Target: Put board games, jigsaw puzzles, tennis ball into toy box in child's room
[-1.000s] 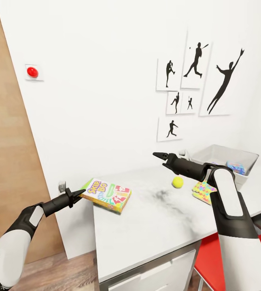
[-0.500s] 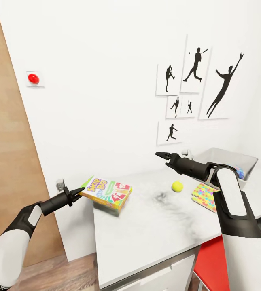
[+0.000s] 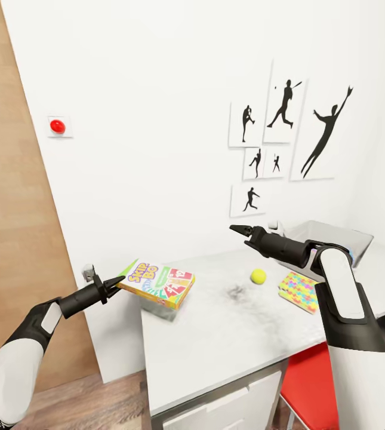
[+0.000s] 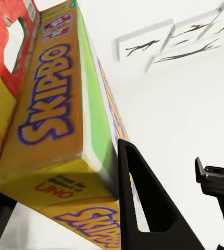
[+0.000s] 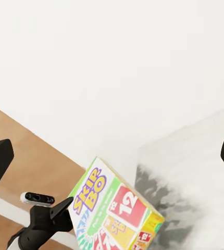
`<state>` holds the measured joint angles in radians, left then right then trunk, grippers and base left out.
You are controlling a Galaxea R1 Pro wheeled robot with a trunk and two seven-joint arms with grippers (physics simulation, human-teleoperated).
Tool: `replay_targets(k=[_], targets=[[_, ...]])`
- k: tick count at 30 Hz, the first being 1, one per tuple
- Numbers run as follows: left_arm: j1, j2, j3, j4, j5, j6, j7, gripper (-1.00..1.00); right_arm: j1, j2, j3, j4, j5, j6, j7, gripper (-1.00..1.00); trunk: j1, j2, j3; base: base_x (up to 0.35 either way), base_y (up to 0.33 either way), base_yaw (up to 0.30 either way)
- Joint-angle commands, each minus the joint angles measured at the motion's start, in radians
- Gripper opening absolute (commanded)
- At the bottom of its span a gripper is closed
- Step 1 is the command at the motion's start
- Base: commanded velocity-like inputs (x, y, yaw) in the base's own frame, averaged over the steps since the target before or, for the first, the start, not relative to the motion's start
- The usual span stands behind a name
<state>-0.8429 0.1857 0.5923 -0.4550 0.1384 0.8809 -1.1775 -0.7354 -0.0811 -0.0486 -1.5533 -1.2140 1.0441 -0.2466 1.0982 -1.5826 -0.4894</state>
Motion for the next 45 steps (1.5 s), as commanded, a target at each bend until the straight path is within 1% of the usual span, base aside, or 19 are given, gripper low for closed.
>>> replay_targets(k=[1, 9, 12, 15, 17, 18, 19, 20, 21, 22, 23, 26, 27, 29, 32, 34, 36, 39, 45], targets=[[-0.001, 0.000, 0.002, 0.000, 0.000, 0.006, -0.002, -1.00, -0.001, 0.000, -0.001, -0.001, -0.010, 0.003, -0.011, 1.00, -0.004, 0.007, 0.002, -0.186, 0.005, 0.000], [-0.001, 0.000, 0.001, -0.001, 0.000, 0.006, -0.002, -1.00, 0.007, 0.000, 0.000, -0.001, -0.010, 0.003, -0.010, 1.00, -0.035, 0.063, 0.027, -0.125, 0.015, 0.000], [-0.001, 0.001, 0.001, -0.002, 0.000, 0.006, -0.003, -1.00, 0.033, 0.000, -0.001, -0.001, -0.010, 0.003, -0.009, 1.00, -0.046, 0.084, 0.037, -0.144, 0.027, 0.000], [-0.001, 0.002, 0.001, -0.002, 0.000, 0.006, -0.004, -1.00, 0.076, 0.000, -0.002, -0.001, -0.010, 0.003, -0.008, 1.00, -0.058, 0.105, 0.046, -0.191, 0.029, 0.000], [-0.002, 0.003, 0.001, -0.003, -0.001, 0.011, -0.004, -1.00, 0.121, 0.001, -0.005, 0.001, -0.009, 0.000, 0.001, 1.00, -0.066, 0.119, 0.052, -0.055, 0.007, 0.000], [-0.003, 0.003, 0.001, -0.006, -0.001, 0.015, -0.004, -1.00, 0.141, 0.001, -0.010, 0.001, -0.009, -0.007, 0.007, 1.00, -0.069, 0.126, 0.055, -0.028, 0.004, 0.000], [-0.004, 0.005, 0.001, -0.032, -0.002, 0.024, -0.003, -1.00, 0.199, 0.001, -0.058, -0.001, -0.009, -0.030, 0.056, 1.00, -0.073, 0.133, 0.058, -0.005, 0.001, 0.000], [-0.004, 0.007, 0.000, -0.036, -0.002, 0.026, -0.003, -1.00, 0.211, 0.001, -0.069, -0.002, -0.009, -0.031, 0.076, 1.00, -0.077, 0.140, 0.062, -0.003, 0.000, 0.000], [-0.004, 0.012, 0.001, -0.039, -0.002, 0.029, -0.003, -1.00, 0.230, 0.000, -0.084, -0.002, -0.009, -0.033, 0.111, 1.00, -0.081, 0.147, 0.065, -0.014, 0.000, 0.000], [-0.004, 0.014, 0.000, -0.039, -0.002, 0.030, -0.003, -1.00, 0.237, 0.000, -0.090, -0.002, -0.008, -0.033, 0.122, 1.00, -0.085, 0.154, 0.068, -0.040, 0.000, 0.000], [-0.004, 0.018, 0.001, -0.041, -0.002, 0.032, -0.002, -1.00, 0.260, 0.000, -0.109, -0.002, -0.005, -0.035, 0.154, 1.00, -0.089, 0.161, 0.071, -0.150, 0.023, 0.000], [-0.004, 0.024, 0.001, -0.042, -0.002, 0.033, -0.003, -1.00, 0.297, 0.000, -0.136, -0.002, -0.002, -0.036, 0.187, 1.00, -0.100, 0.182, 0.080, -0.142, 0.016, 0.000], [-0.004, 0.025, 0.001, -0.042, -0.002, 0.033, -0.002, -1.00, 0.305, 0.000, -0.139, -0.002, -0.001, -0.036, 0.191, 1.00, -0.104, 0.189, 0.084, -0.079, 0.008, 0.000], [-0.004, 0.028, 0.001, -0.042, -0.002, 0.033, -0.003, -1.00, 0.343, 0.001, -0.147, -0.002, 0.000, -0.037, 0.203, 1.00, -0.112, 0.203, 0.090, -0.042, 0.004, 0.000], [-0.005, 0.030, 0.001, -0.042, -0.002, 0.033, -0.002, -1.00, 0.384, 0.001, -0.151, -0.002, 0.000, -0.040, 0.209, 1.00, -0.123, 0.224, 0.099, -0.019, 0.002, 0.000], [-0.005, 0.030, 0.001, -0.042, -0.002, 0.033, -0.002, -1.00, 0.410, 0.001, -0.153, -0.002, 0.001, -0.058, 0.212, 1.00, -0.131, 0.238, 0.105, -0.007, 0.001, 0.000], [-0.005, 0.032, 0.000, -0.046, -0.002, 0.033, -0.002, -1.00, 0.425, 0.000, -0.160, -0.004, 0.002, -0.081, 0.221, 1.00, -0.138, 0.252, 0.112, -0.002, 0.000, 0.000], [-0.005, 0.034, 0.000, -0.053, -0.002, 0.034, -0.002, -1.00, 0.428, 0.000, -0.161, -0.004, 0.003, -0.085, 0.224, 1.00, -0.150, 0.273, 0.121, 0.000, 0.000, 0.000], [-0.005, 0.054, 0.001, -0.056, -0.001, 0.035, -0.003, -1.00, 0.430, 0.000, -0.161, -0.004, 0.004, -0.087, 0.225, 1.00, -0.173, 0.315, 0.140, 0.000, 0.000, 0.000]])
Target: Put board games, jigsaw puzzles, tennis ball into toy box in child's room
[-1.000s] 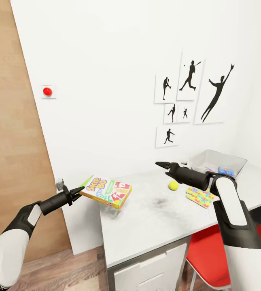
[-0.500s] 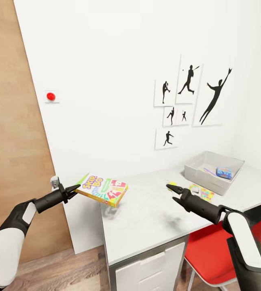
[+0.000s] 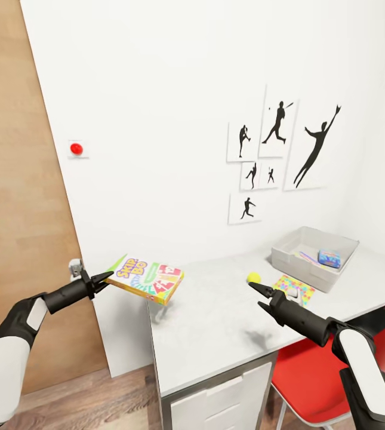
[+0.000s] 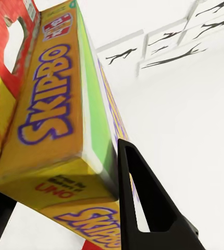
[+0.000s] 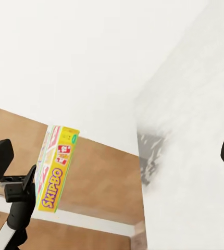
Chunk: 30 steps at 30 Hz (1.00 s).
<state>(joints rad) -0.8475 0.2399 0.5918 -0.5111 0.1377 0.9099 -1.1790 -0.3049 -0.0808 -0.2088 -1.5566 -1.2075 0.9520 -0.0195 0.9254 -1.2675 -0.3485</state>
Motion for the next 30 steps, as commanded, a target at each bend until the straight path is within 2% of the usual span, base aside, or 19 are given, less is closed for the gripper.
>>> replay_targets(k=[1, 7, 11, 17, 22, 30], targets=[[-0.001, 0.001, 0.002, 0.000, 0.000, 0.006, -0.002, -1.00, -0.001, 0.000, -0.001, 0.000, -0.002, 0.004, -0.002, 1.00, -0.004, 0.007, 0.002, 0.000, 0.000, 0.000], [-0.001, 0.002, -0.001, 0.000, 0.000, 0.006, -0.002, -1.00, -0.001, 0.001, 0.001, 0.000, -0.003, 0.004, -0.002, 1.00, -0.027, 0.049, 0.013, 0.000, 0.000, 0.000], [-0.003, 0.004, -0.034, 0.000, 0.000, 0.006, -0.008, -1.00, -0.001, 0.001, 0.002, 0.000, -0.003, 0.004, -0.002, 1.00, -0.042, 0.077, 0.020, 0.000, 0.000, 0.000], [-0.004, 0.006, -0.058, -0.006, -0.001, 0.006, -0.079, -1.00, -0.001, 0.002, 0.006, 0.000, -0.002, 0.004, -0.002, 1.00, -0.065, 0.119, 0.029, 0.000, 0.000, 0.000], [-0.004, 0.007, -0.085, -0.009, -0.001, 0.006, -0.104, -1.00, 0.000, 0.004, 0.010, 0.000, -0.002, 0.004, -0.002, 1.00, -0.084, 0.154, 0.036, 0.000, 0.000, -0.048], [-0.004, 0.007, -0.092, -0.009, -0.001, 0.006, -0.109, -1.00, -0.001, 0.007, 0.011, 0.000, -0.001, 0.004, -0.002, 1.00, -0.115, 0.210, 0.052, -0.086, 0.014, -0.134]])
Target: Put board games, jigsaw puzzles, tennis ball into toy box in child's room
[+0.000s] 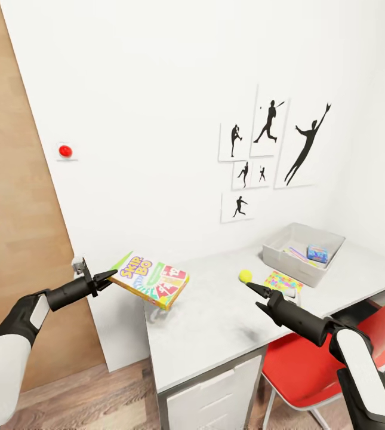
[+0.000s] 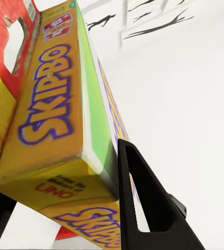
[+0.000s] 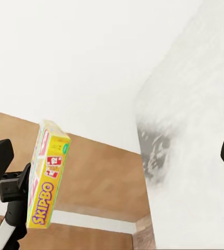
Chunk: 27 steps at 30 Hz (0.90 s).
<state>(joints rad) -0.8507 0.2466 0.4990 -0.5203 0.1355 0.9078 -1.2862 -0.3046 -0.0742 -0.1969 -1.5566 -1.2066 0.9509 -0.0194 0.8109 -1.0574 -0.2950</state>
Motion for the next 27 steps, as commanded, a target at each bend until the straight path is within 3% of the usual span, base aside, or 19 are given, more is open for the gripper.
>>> replay_targets(k=[1, 15, 27], targets=[[-0.001, 0.000, 0.001, 0.000, 0.001, 0.008, -0.002, -1.00, -0.001, 0.000, -0.001, 0.000, -0.002, 0.005, -0.002, 1.00, -0.004, 0.006, 0.002, -0.172, 0.030, -0.038], [-0.001, 0.017, 0.001, 0.000, 0.003, 0.008, -0.003, -1.00, -0.001, 0.009, 0.008, 0.000, -0.002, 0.003, -0.002, 1.00, -0.058, 0.104, 0.045, -0.016, 0.003, -0.013], [-0.001, 0.017, 0.000, 0.000, 0.003, 0.007, -0.003, -1.00, -0.001, 0.007, 0.016, 0.001, -0.002, -0.007, -0.002, 1.00, -0.104, 0.188, 0.087, 0.000, 0.000, -0.239]])
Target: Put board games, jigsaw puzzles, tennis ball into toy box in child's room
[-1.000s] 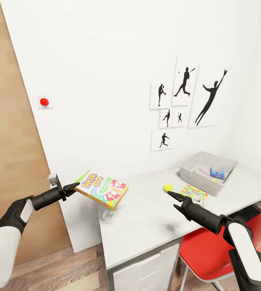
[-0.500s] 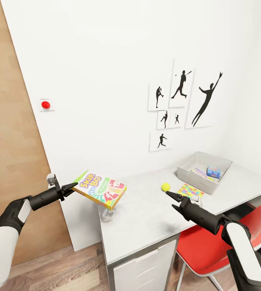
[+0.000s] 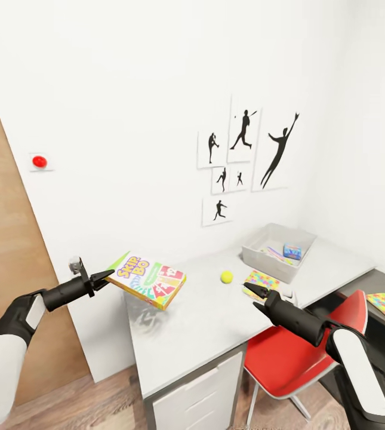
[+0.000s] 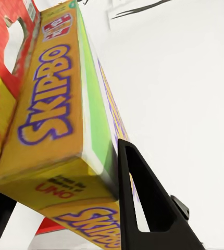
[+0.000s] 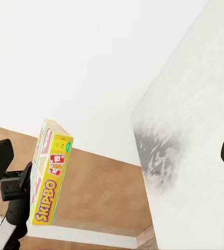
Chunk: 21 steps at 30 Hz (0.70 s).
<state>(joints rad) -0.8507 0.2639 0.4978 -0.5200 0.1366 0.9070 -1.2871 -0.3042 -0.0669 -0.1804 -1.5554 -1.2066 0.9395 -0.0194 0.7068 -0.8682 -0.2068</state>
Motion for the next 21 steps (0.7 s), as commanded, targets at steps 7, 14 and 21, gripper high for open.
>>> replay_targets(k=[7, 14, 21], targets=[[-0.001, 0.001, 0.002, 0.000, 0.001, 0.008, -0.003, -1.00, -0.001, 0.000, 0.024, 0.000, -0.002, 0.002, -0.002, 1.00, -0.027, 0.048, 0.022, 0.000, 0.000, -0.210], [-0.001, 0.001, 0.002, 0.000, 0.001, 0.007, -0.003, -1.00, -0.001, 0.002, 0.034, 0.000, -0.002, -0.001, -0.002, 1.00, -0.054, 0.097, 0.044, 0.000, 0.000, -0.007], [-0.001, 0.005, 0.002, 0.000, 0.001, 0.008, -0.003, -1.00, -0.001, 0.001, 0.036, -0.001, 0.058, -0.034, 0.000, 1.00, -0.080, 0.146, 0.067, 0.000, 0.000, -0.172]])
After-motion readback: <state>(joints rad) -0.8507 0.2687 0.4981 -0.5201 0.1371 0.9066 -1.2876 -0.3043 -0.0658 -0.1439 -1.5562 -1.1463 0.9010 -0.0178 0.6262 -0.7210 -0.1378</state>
